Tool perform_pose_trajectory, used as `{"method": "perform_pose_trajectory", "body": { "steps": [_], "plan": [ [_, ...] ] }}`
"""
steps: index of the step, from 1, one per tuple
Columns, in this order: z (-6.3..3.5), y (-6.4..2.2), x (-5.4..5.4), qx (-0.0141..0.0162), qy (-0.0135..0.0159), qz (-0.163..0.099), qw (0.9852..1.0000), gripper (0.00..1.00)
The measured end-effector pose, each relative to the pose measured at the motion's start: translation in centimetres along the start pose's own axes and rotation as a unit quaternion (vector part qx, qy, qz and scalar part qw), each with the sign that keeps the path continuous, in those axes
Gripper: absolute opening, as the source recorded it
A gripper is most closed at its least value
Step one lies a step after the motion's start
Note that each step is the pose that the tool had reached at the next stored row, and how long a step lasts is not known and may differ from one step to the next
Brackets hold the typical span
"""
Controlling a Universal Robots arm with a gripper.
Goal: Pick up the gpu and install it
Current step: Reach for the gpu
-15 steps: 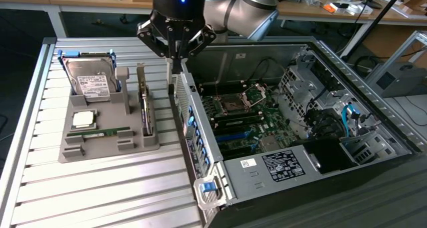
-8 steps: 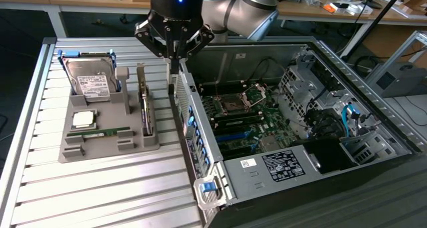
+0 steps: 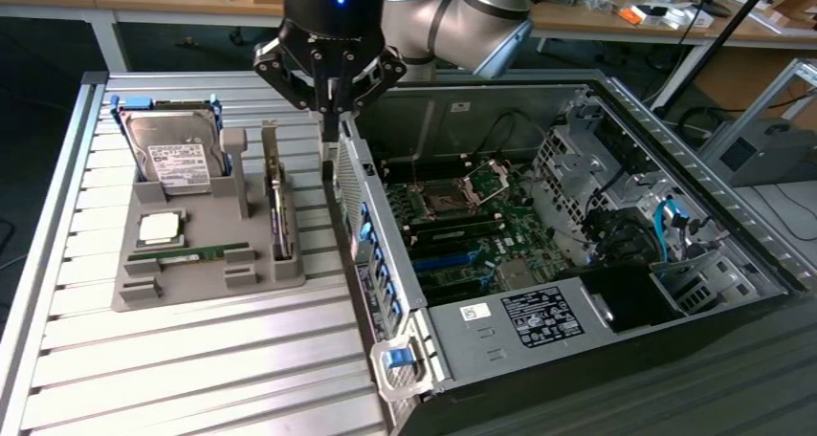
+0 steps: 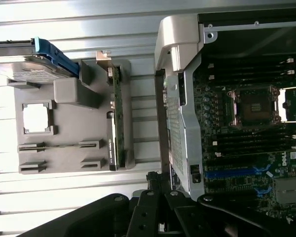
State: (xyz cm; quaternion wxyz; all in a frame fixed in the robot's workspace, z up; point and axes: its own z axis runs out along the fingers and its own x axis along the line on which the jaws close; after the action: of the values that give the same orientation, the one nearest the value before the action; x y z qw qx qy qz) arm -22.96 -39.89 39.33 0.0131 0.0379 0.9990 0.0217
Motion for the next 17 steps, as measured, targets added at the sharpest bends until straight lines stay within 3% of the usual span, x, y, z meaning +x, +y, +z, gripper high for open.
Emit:
{"method": "perform_pose_trajectory", "body": {
  "steps": [17],
  "plan": [
    [-0.01,-0.05,0.62,0.0000,0.0000,0.000,1.0000,0.11]
  ]
}}
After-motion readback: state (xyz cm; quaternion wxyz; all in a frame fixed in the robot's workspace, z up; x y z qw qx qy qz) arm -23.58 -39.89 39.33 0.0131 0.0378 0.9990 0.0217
